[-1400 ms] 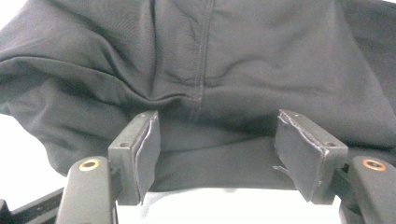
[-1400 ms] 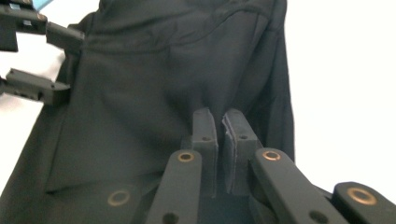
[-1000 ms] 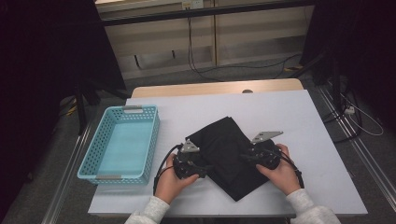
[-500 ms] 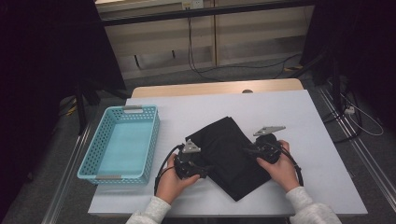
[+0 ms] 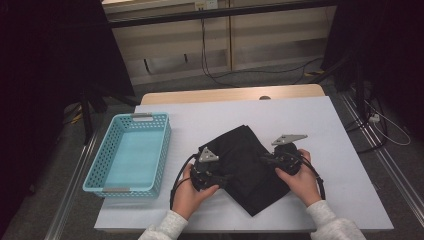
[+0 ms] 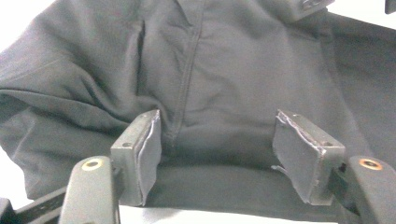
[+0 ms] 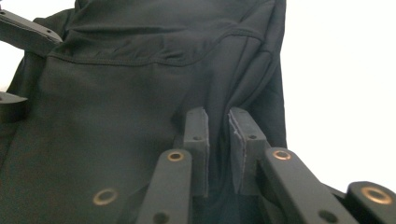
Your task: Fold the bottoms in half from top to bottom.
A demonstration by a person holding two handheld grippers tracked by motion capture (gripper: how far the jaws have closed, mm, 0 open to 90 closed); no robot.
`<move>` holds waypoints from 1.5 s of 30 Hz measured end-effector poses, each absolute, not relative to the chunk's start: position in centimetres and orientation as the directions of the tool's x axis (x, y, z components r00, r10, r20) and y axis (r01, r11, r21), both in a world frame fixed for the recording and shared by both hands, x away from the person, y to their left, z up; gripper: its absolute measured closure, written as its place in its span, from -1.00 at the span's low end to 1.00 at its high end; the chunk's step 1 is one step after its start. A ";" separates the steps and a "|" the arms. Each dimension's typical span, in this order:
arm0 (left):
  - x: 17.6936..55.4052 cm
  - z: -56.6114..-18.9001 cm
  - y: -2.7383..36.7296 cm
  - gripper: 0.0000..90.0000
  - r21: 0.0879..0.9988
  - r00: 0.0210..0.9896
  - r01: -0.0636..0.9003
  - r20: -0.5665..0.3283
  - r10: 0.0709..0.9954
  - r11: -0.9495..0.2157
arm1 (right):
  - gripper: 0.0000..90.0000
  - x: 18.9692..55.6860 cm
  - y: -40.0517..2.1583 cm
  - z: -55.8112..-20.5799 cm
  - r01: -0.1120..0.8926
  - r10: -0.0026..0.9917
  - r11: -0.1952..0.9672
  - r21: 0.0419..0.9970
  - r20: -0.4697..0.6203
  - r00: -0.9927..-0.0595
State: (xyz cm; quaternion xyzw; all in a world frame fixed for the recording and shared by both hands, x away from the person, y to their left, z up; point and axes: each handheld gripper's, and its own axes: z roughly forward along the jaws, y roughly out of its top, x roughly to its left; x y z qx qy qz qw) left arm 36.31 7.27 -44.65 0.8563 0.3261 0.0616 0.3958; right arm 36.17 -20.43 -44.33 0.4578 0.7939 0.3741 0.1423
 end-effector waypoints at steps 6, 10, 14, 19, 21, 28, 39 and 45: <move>36.7 -44.9 7.2 0.20 0.704 0.765 0.523 -0.140 0.629 -0.480 | 0.76 36.1 -20.3 -44.5 0.618 0.831 0.310 0.722 0.110 -0.546; 36.9 -45.0 7.0 0.49 0.689 0.766 0.524 -0.125 0.630 -0.501 | 0.76 35.9 -20.4 -44.6 0.614 0.830 0.318 0.723 0.100 -0.548; 37.2 -44.8 6.7 0.74 0.673 0.764 0.542 -0.147 0.628 -0.503 | 0.79 35.9 -20.6 -44.4 0.615 0.832 0.302 0.728 0.114 -0.543; 37.3 -44.1 6.9 0.83 0.687 0.749 0.563 -0.187 0.636 -0.461 | 0.81 35.9 -20.8 -44.3 0.618 0.834 0.293 0.729 0.121 -0.539; 37.3 -43.5 7.2 0.84 0.703 0.745 0.566 -0.213 0.632 -0.431 | 0.81 35.9 -20.9 -43.9 0.611 0.833 0.280 0.740 0.129 -0.539; 37.5 -42.5 8.0 0.86 0.713 0.737 0.587 -0.275 0.617 -0.384 | 0.81 36.0 -21.3 -43.2 0.598 0.834 0.254 0.760 0.142 -0.534; 37.7 -42.6 7.7 0.87 0.700 0.739 0.598 -0.292 0.607 -0.392 | 0.66 35.4 -22.4 -43.4 0.612 0.849 0.231 0.757 0.150 -0.506; 37.7 -43.1 7.7 0.87 0.692 0.735 0.604 -0.294 0.611 -0.394 | 0.55 36.0 -21.7 -44.3 0.644 0.844 0.236 0.728 0.176 -0.508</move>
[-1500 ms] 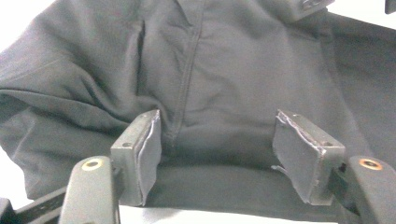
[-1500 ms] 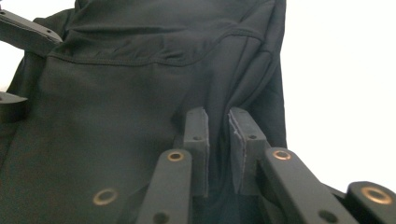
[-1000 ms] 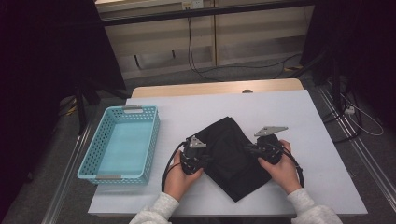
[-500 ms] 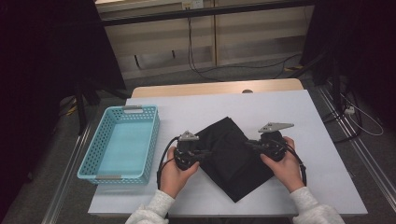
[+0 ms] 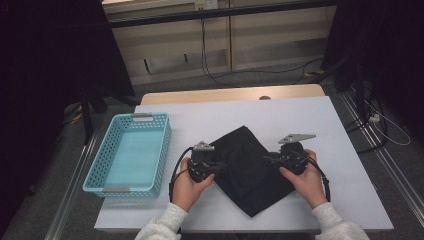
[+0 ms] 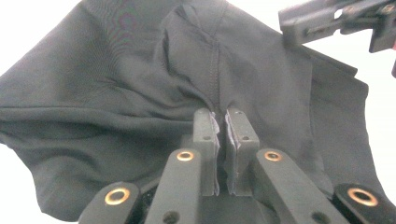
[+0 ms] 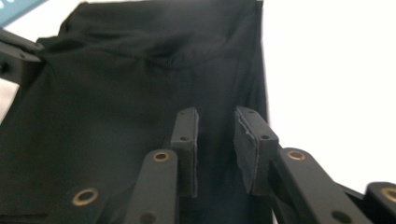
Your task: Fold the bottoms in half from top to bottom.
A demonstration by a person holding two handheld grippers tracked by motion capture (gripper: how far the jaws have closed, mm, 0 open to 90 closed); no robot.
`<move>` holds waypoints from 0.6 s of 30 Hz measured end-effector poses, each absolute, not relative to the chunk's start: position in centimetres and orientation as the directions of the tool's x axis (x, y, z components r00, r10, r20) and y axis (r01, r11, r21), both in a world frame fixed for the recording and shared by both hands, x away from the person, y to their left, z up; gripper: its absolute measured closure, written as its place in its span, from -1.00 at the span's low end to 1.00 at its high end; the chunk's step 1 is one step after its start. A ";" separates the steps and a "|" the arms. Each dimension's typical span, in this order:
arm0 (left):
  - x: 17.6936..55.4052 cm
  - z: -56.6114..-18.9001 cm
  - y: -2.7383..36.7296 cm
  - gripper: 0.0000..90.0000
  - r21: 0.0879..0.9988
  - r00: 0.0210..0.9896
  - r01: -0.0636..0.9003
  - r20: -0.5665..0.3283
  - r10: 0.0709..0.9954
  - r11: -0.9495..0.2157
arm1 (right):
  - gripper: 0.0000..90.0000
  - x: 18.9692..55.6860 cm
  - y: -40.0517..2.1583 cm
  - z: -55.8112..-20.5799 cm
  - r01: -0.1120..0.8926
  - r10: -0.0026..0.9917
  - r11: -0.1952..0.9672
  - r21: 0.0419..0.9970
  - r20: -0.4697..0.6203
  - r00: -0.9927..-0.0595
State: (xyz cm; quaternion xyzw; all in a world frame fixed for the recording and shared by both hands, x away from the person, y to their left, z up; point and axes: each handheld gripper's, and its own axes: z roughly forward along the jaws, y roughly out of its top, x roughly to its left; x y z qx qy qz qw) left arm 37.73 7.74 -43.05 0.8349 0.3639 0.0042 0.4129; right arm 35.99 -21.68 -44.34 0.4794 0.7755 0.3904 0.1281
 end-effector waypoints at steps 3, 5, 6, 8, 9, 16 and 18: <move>37.6 -43.4 7.6 0.87 0.692 0.734 0.603 -0.289 0.615 -0.396 | 0.55 36.4 -21.1 -45.1 0.664 0.840 0.284 0.692 0.154 -0.520; 37.6 -43.5 7.6 0.87 0.691 0.736 0.603 -0.288 0.613 -0.398 | 0.60 36.5 -20.8 -45.2 0.658 0.834 0.296 0.693 0.148 -0.531; 37.6 -43.6 7.6 0.87 0.694 0.733 0.603 -0.289 0.616 -0.393 | 0.66 36.5 -20.7 -45.3 0.658 0.837 0.294 0.693 0.146 -0.527; 37.6 -43.7 7.6 0.87 0.692 0.731 0.606 -0.290 0.617 -0.393 | 0.78 36.5 -20.6 -45.4 0.669 0.838 0.273 0.691 0.171 -0.518; 37.5 -43.7 7.7 0.87 0.692 0.732 0.605 -0.289 0.617 -0.394 | 0.83 36.5 -20.7 -45.5 0.670 0.837 0.265 0.693 0.180 -0.517; 37.4 -42.9 7.9 0.87 0.709 0.734 0.598 -0.297 0.611 -0.373 | 0.94 36.5 -21.0 -44.4 0.672 0.828 0.232 0.704 0.219 -0.515; 37.4 -42.6 8.0 0.88 0.716 0.735 0.597 -0.306 0.606 -0.363 | 0.94 36.4 -21.1 -43.7 0.661 0.824 0.213 0.720 0.232 -0.517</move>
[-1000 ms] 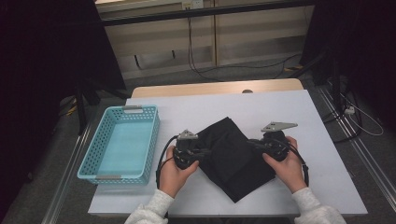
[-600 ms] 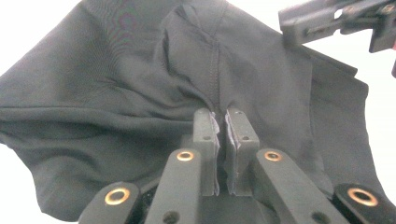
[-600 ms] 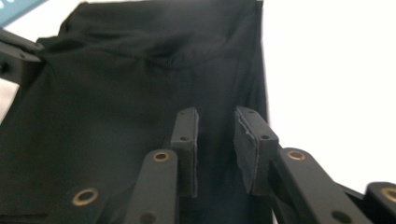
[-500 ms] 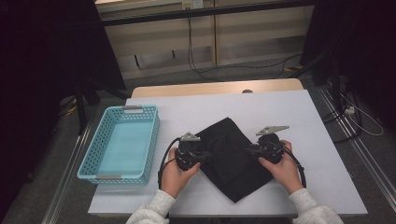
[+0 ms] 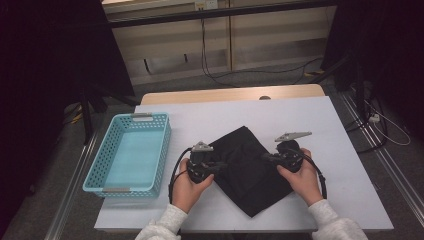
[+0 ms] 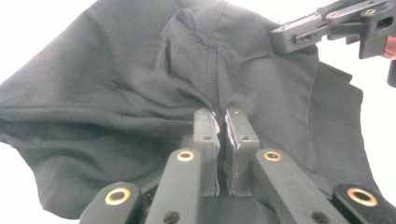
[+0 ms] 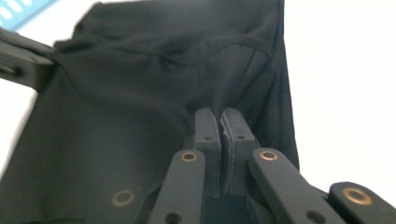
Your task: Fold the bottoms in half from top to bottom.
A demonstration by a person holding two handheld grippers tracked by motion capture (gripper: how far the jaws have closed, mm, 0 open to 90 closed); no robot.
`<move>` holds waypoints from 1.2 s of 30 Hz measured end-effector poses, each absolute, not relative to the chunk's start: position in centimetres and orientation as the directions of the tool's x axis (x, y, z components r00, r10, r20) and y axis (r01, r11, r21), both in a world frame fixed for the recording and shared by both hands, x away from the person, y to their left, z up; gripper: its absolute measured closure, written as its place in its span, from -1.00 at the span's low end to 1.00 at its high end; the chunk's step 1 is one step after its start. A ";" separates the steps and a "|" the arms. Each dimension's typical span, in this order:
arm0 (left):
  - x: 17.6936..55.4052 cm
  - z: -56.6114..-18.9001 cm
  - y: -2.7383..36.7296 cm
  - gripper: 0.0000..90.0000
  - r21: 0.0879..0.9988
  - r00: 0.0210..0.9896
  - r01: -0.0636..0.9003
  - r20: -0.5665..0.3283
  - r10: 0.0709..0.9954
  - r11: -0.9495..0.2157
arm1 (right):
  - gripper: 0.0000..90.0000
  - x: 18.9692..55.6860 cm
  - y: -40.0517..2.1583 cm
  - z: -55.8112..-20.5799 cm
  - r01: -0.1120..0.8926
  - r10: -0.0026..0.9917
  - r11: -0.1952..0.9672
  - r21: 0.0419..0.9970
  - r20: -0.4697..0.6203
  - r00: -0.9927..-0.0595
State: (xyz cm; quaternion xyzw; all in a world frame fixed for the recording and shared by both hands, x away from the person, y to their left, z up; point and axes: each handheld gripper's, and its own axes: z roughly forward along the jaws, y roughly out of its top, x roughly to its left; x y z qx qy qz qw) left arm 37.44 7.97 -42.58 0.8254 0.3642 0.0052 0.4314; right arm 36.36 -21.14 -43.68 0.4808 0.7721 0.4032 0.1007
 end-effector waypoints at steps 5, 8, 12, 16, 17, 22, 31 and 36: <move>37.3 -41.9 8.2 0.88 0.734 0.736 0.590 -0.318 0.598 -0.336 | 0.94 36.1 -21.3 -42.9 0.646 0.817 0.201 0.736 0.238 -0.525; 37.3 -41.4 8.3 0.88 0.738 0.737 0.591 -0.330 0.589 -0.326 | 0.94 36.0 -21.7 -42.4 0.637 0.819 0.191 0.747 0.236 -0.522; 37.3 -41.3 8.2 0.88 0.736 0.738 0.592 -0.328 0.590 -0.330 | 0.94 35.7 -22.2 -42.3 0.637 0.817 0.171 0.752 0.254 -0.518; 37.7 -42.2 8.3 0.88 0.707 0.728 0.611 -0.326 0.603 -0.356 | 0.90 35.7 -21.6 -43.7 0.666 0.800 0.206 0.718 0.268 -0.536; 37.7 -42.5 8.3 0.88 0.696 0.722 0.618 -0.320 0.614 -0.364 | 0.81 35.6 -21.2 -44.3 0.676 0.809 0.236 0.698 0.244 -0.534; 37.9 -43.1 8.3 0.88 0.674 0.720 0.627 -0.310 0.621 -0.391 | 0.58 35.0 -21.3 -44.6 0.692 0.834 0.236 0.682 0.224 -0.505; 37.7 -43.3 8.3 0.88 0.676 0.719 0.624 -0.300 0.627 -0.392 | 0.85 34.9 -20.8 -45.2 0.709 0.811 0.271 0.651 0.243 -0.532; 37.7 -42.9 8.4 0.88 0.689 0.721 0.618 -0.304 0.622 -0.379 | 0.88 35.1 -20.6 -44.6 0.711 0.814 0.267 0.651 0.242 -0.528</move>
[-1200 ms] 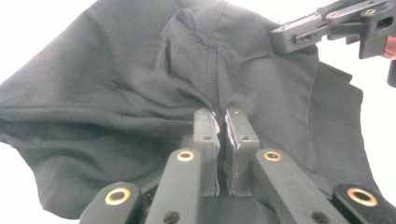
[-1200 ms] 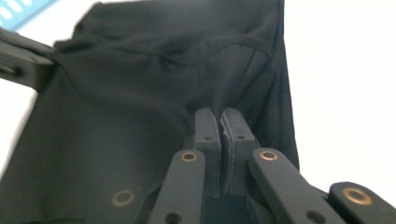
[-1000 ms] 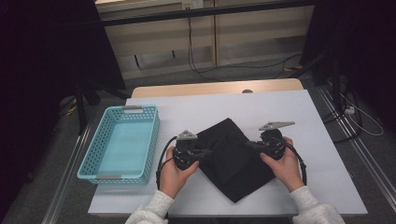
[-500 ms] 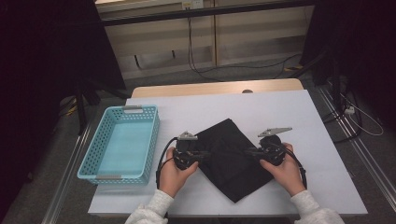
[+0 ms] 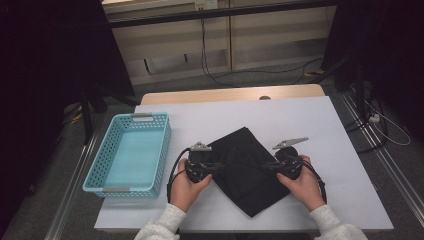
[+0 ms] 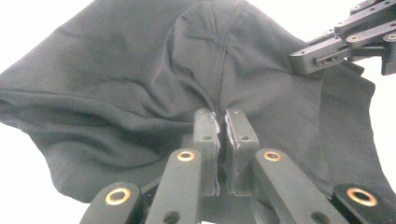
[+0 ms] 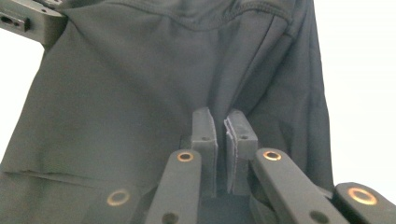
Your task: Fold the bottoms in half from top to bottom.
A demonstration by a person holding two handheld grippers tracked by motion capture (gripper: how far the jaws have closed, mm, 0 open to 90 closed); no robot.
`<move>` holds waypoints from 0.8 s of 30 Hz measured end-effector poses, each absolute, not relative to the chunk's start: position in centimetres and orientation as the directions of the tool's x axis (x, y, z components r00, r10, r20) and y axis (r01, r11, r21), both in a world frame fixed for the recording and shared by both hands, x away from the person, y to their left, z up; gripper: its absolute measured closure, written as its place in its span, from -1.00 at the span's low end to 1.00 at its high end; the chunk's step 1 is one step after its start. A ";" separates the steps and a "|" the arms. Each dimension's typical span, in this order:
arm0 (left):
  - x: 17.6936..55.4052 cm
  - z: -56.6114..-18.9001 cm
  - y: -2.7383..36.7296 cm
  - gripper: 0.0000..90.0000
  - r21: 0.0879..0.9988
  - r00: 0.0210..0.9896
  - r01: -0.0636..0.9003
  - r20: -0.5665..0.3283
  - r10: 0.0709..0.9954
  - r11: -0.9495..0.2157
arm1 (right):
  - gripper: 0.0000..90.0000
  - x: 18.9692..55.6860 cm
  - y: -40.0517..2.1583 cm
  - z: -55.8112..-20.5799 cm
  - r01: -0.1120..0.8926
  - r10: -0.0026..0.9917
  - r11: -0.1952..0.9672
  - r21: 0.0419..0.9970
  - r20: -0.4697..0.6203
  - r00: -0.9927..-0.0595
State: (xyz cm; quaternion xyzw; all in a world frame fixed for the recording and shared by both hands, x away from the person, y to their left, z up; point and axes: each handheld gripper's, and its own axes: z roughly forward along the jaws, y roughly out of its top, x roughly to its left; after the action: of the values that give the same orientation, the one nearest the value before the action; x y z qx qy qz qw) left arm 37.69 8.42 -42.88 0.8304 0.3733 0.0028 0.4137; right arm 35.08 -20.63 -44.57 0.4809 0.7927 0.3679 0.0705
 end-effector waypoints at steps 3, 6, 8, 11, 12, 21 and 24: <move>37.7 -42.5 8.5 0.88 0.700 0.722 0.614 -0.310 0.618 -0.366 | 0.88 34.9 -20.9 -43.6 0.688 0.809 0.242 0.684 0.249 -0.532; 37.7 -42.3 8.6 0.88 0.704 0.723 0.613 -0.315 0.615 -0.359 | 0.88 34.8 -21.3 -43.0 0.676 0.805 0.231 0.699 0.253 -0.537; 37.6 -42.0 8.6 0.88 0.707 0.725 0.610 -0.318 0.611 -0.358 | 0.88 34.8 -21.7 -42.8 0.675 0.805 0.219 0.704 0.261 -0.533; 37.3 -41.5 8.5 0.88 0.713 0.734 0.604 -0.324 0.597 -0.356 | 0.88 34.6 -22.2 -42.5 0.678 0.801 0.198 0.708 0.282 -0.528; 37.2 -41.4 8.4 0.88 0.715 0.737 0.601 -0.322 0.594 -0.358 | 0.88 34.5 -22.4 -42.4 0.679 0.800 0.195 0.708 0.286 -0.528; 36.7 -40.9 8.0 0.88 0.717 0.751 0.594 -0.334 0.569 -0.363 | 0.87 33.7 -23.7 -41.6 0.675 0.790 0.169 0.718 0.310 -0.528; 36.5 -40.9 7.8 0.88 0.717 0.756 0.593 -0.340 0.559 -0.367 | 0.87 33.5 -23.9 -41.7 0.677 0.790 0.167 0.717 0.313 -0.527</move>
State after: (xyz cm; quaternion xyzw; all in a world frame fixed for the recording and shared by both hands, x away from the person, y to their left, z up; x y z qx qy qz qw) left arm 36.48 7.80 -40.92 0.8265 0.3486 -0.0192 0.4416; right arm 33.52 -23.86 -41.67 0.4821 0.7609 0.4292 0.0661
